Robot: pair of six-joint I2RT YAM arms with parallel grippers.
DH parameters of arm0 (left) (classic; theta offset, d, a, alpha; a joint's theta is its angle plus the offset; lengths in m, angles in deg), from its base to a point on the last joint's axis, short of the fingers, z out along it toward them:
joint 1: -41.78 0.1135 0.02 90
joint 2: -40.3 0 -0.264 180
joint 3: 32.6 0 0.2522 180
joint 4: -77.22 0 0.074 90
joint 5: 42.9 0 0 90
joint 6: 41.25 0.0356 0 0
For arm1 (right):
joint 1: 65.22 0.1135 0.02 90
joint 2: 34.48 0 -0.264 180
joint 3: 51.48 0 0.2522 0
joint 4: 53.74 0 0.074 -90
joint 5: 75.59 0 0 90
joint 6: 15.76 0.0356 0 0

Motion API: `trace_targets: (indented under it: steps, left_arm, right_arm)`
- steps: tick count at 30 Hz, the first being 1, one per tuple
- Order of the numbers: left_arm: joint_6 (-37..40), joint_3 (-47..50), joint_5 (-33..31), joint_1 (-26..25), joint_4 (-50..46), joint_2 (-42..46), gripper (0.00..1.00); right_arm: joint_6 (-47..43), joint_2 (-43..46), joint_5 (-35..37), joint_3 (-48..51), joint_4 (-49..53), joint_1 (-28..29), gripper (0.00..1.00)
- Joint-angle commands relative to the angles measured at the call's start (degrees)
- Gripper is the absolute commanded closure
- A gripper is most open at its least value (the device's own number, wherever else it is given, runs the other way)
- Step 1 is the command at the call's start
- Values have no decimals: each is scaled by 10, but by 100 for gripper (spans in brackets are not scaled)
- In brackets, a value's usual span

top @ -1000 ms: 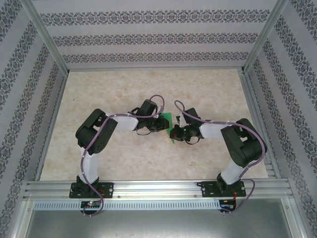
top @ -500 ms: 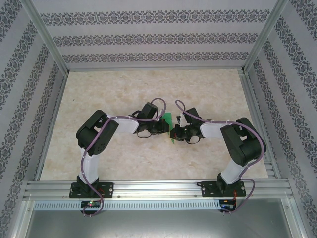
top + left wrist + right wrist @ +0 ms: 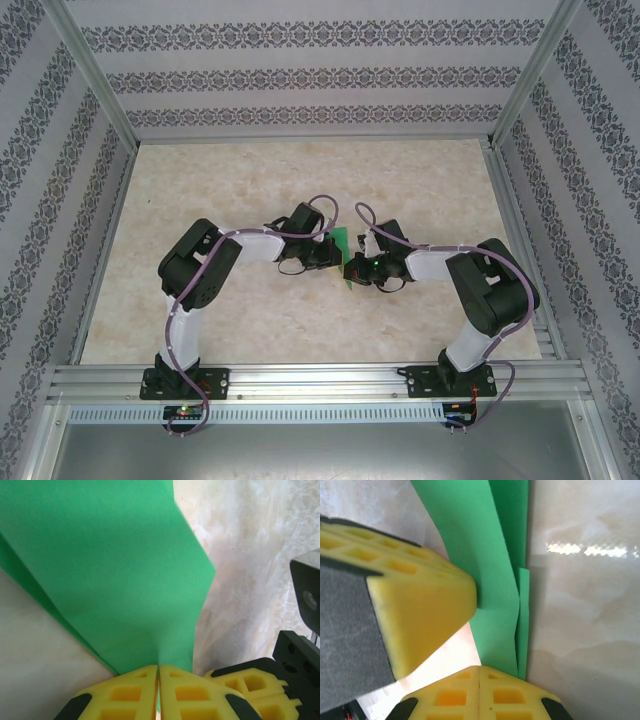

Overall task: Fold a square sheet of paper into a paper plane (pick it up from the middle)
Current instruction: Fold the wing for the fifth time at the center of the table.

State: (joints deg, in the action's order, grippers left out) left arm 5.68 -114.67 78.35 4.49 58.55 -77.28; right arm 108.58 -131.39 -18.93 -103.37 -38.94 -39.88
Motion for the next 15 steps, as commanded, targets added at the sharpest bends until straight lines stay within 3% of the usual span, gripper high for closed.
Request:
trace_targets:
  steps: [1,15]
  left_arm:
    - [45,-34,-35,29,-45,-27,89]
    - [124,-118,-27,85,-103,-71,88]
  right_arm:
    - [-19,-25,49,47,117,-6,100]
    - [-17,-30,43,55,112,-6,100]
